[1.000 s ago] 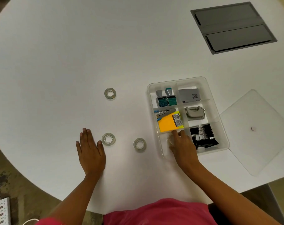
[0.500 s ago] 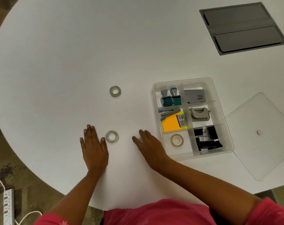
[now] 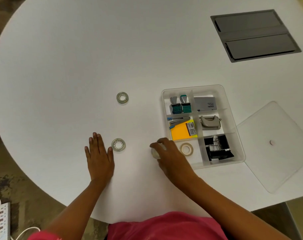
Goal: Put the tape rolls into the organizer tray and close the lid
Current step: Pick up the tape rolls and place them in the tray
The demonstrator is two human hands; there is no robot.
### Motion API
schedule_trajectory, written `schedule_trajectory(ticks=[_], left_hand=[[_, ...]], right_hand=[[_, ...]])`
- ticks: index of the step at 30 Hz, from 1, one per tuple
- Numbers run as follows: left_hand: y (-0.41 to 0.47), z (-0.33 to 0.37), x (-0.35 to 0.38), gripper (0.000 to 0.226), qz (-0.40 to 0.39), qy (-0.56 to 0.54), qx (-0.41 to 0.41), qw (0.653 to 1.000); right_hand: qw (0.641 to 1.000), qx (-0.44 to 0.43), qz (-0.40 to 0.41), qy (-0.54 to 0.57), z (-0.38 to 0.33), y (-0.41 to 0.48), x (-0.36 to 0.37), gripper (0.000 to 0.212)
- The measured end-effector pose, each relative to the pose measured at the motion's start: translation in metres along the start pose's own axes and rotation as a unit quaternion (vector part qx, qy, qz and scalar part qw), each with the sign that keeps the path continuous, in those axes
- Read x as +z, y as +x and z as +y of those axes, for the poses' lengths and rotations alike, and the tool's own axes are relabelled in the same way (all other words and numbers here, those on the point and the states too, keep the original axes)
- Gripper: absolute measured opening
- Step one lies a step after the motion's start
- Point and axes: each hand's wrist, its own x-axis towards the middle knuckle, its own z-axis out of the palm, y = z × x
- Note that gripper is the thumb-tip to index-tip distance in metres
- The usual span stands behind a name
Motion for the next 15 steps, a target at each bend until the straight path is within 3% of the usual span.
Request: schedule_trajectory(ticks=[7,15], left_hand=[[0.0,-0.001,-0.001,0.063,-0.011,0.006,0.005,1.0],[-0.015,0.006,0.003,0.066,-0.025,0.015,0.023,0.999]], right_hand=[[0.981,0.144,0.061,0.118,0.035,-0.031,-0.023,0.046],[0.963,0.234,-0.024,0.128,0.055,-0.027,0.006,0.053]])
